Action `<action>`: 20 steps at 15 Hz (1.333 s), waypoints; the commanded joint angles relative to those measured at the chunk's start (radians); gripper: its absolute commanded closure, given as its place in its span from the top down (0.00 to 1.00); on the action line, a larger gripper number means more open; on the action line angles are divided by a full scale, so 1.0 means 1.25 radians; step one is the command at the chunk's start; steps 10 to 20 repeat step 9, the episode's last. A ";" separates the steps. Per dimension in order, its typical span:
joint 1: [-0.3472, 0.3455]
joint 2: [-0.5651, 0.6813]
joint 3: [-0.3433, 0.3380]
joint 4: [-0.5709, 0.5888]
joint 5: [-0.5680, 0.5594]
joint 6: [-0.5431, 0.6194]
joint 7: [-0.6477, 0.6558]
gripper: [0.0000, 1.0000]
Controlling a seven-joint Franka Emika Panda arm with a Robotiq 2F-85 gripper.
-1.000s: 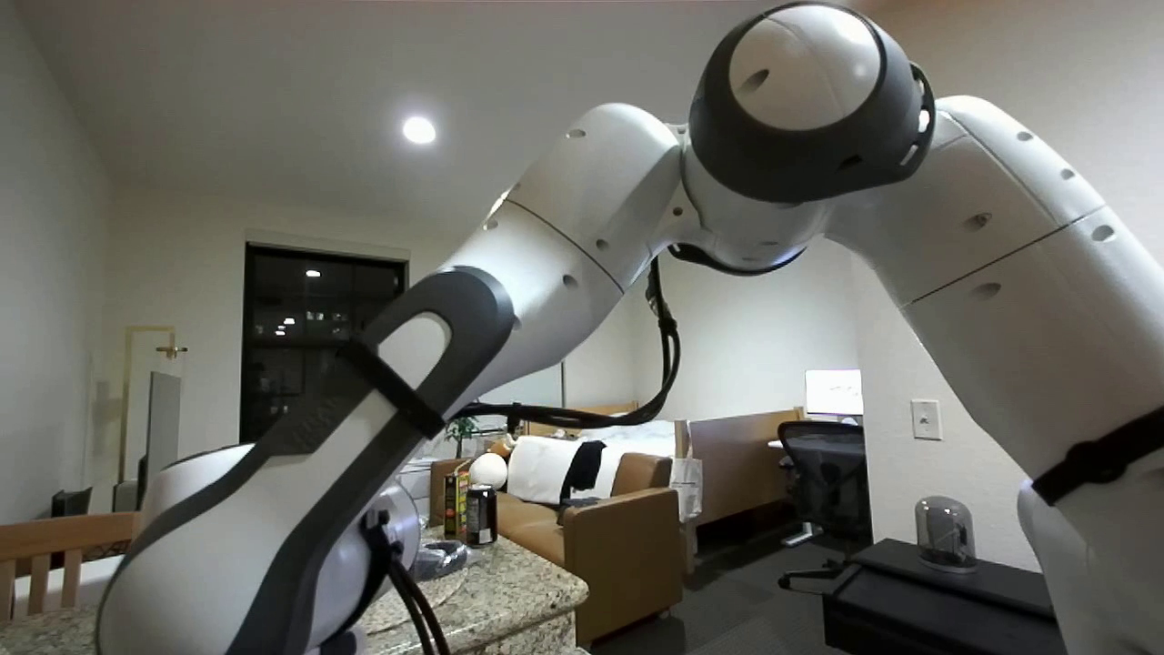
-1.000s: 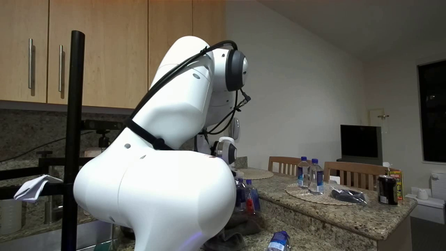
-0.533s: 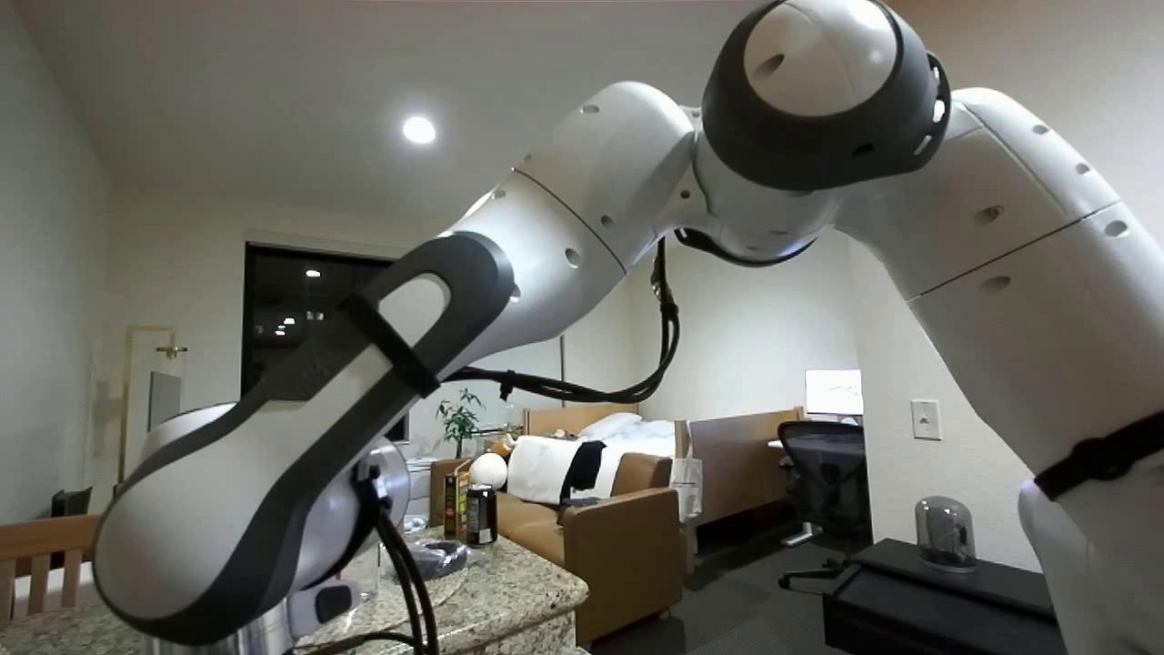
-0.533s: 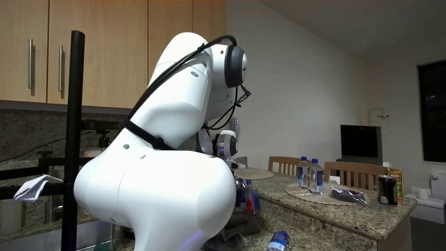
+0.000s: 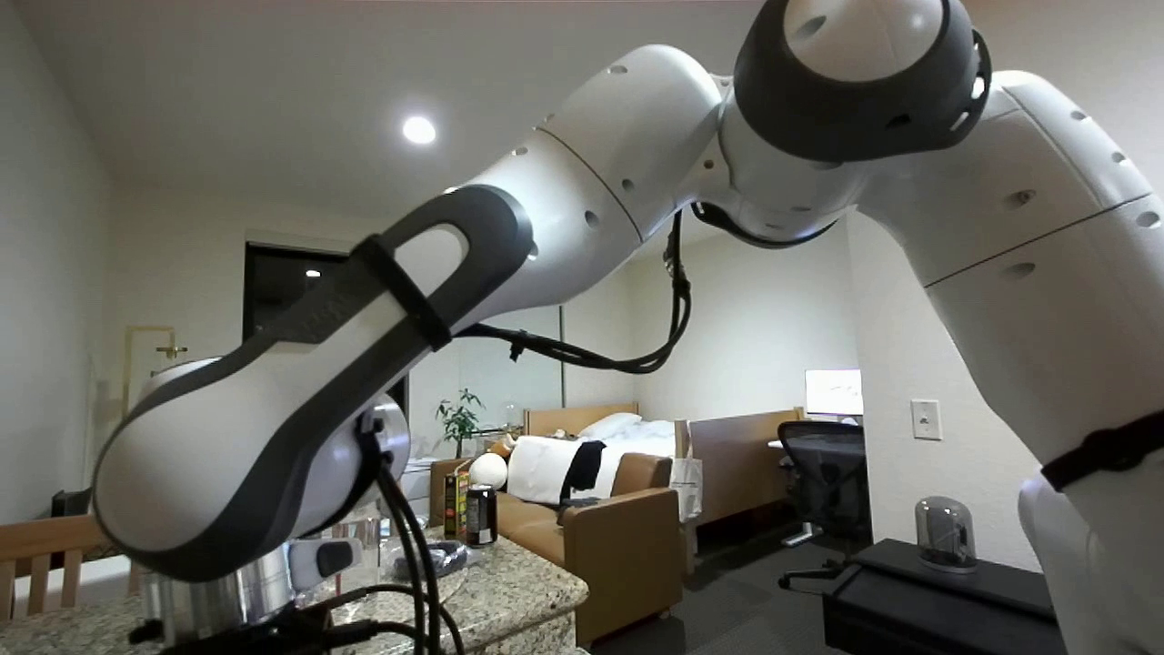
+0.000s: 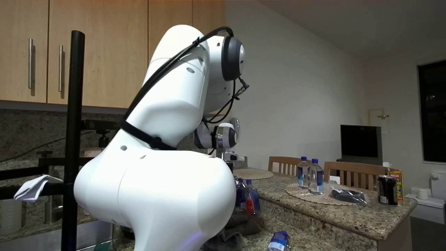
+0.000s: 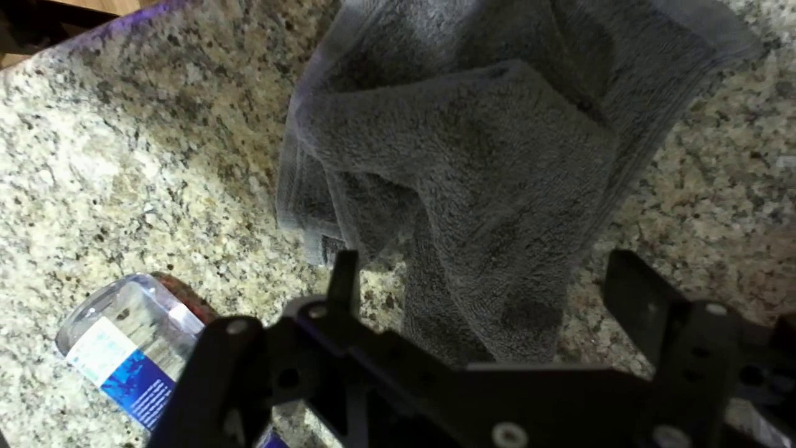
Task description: Move the grey towel to the left.
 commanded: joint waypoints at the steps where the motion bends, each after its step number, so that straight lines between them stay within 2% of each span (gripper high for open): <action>1: -0.010 -0.048 0.012 -0.033 0.001 -0.017 -0.016 1.00; 3: -0.019 -0.047 0.021 -0.036 0.029 -0.019 -0.032 1.00; 4: -0.007 -0.017 0.013 -0.003 0.003 -0.009 0.001 1.00; 20: -0.009 -0.018 0.015 -0.006 0.005 -0.010 0.001 1.00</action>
